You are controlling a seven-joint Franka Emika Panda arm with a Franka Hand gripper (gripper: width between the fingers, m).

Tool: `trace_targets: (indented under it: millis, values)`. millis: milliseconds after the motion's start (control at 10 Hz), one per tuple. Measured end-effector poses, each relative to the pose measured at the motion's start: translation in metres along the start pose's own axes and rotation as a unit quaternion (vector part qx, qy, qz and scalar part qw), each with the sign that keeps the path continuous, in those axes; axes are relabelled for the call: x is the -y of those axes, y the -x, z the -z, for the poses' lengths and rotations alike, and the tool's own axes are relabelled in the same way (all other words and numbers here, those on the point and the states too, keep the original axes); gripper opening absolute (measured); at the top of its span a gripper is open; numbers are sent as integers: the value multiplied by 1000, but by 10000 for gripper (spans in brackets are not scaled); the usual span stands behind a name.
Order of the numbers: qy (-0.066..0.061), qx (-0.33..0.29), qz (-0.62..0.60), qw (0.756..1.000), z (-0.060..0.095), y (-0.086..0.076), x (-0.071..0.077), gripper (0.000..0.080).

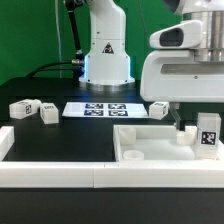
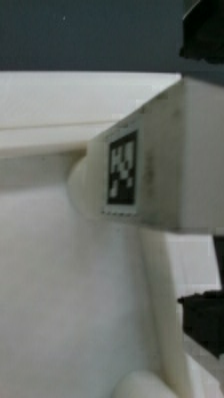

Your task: Assemble square table

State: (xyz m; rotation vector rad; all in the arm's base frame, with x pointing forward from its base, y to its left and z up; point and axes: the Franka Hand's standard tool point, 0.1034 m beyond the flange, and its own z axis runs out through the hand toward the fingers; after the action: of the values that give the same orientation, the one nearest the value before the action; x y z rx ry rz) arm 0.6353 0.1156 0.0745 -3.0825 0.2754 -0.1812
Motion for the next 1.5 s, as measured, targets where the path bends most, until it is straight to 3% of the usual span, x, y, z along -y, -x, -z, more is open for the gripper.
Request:
trace_targets:
  millis: [100,200,300,400,800,900,1000,1200,1300,1400,1500]
  values:
    - [0,1,-7,1000,0,1,0,522]
    - [0,1,-17,1000,0,1,0,522]
    - [0,1,-17,1000,0,0,-1,373]
    - [0,1,-18,1000,0,0,-1,288]
    - [2,2,-195,981,-1,1,-4,288]
    - [6,7,-298,954,0,3,-3,288]
    - [10,8,-409,912,-1,5,-4,288]
    - [11,15,-589,808,-1,7,-4,289]
    - [5,23,-652,758,-1,6,-5,290]
    - [3,31,-692,721,1,6,-7,290]
    - [5,32,-711,703,1,7,-7,290]
